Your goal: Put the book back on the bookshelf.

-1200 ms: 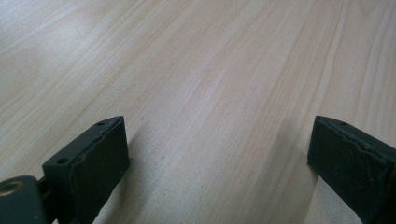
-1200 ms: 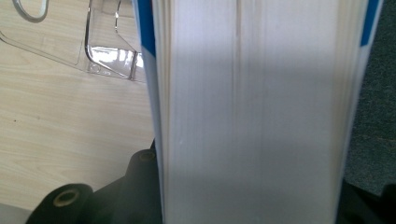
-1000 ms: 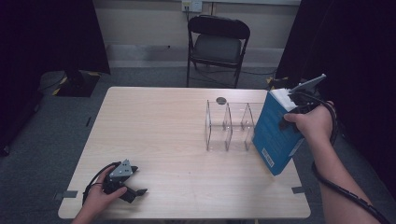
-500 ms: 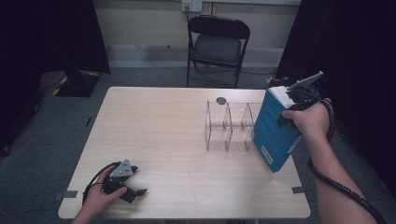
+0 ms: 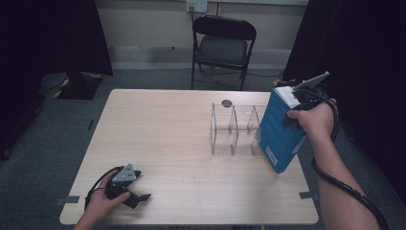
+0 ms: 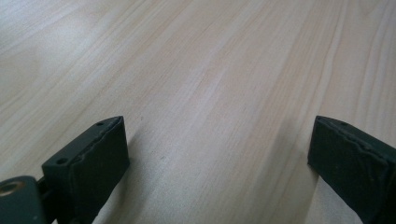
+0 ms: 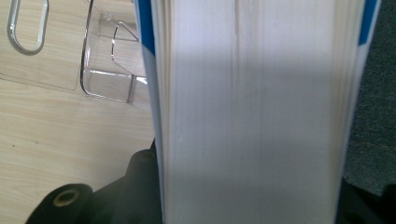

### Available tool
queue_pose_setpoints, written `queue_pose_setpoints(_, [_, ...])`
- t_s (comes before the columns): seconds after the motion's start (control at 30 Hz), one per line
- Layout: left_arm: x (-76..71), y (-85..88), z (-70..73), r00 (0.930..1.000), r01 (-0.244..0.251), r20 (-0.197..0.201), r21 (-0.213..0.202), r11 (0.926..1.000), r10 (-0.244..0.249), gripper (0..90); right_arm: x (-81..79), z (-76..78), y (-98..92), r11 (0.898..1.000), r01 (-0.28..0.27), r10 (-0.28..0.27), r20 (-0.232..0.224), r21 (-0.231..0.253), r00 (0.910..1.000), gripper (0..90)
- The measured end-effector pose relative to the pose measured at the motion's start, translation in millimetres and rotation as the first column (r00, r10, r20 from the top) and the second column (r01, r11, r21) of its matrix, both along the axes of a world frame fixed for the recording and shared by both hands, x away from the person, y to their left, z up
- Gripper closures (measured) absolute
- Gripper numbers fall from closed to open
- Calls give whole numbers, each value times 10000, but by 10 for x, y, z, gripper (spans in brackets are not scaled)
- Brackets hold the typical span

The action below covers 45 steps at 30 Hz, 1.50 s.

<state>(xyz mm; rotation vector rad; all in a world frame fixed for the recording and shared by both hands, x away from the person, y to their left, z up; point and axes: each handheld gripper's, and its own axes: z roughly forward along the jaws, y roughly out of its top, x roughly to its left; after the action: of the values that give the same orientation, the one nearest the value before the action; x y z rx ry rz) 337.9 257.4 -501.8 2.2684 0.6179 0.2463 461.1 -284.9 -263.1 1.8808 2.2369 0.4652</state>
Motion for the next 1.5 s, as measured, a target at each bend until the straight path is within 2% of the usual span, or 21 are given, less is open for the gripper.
queue_pose_setpoints(0.37, [0,0,0,10000,0,3,2,10000,0,46,84,-47,39,9999,-112,112,-36,80,9999,620])
queue_pose_setpoints(0.77, [-2,1,1,10000,-11,-3,6,10000,11,46,164,-65,109,10000,-39,40,244,-46,9997,620])
queue_pose_setpoints(1.5, [-4,-1,0,10000,22,-21,22,10000,-22,39,278,-81,196,9999,92,-87,420,-103,9991,620])
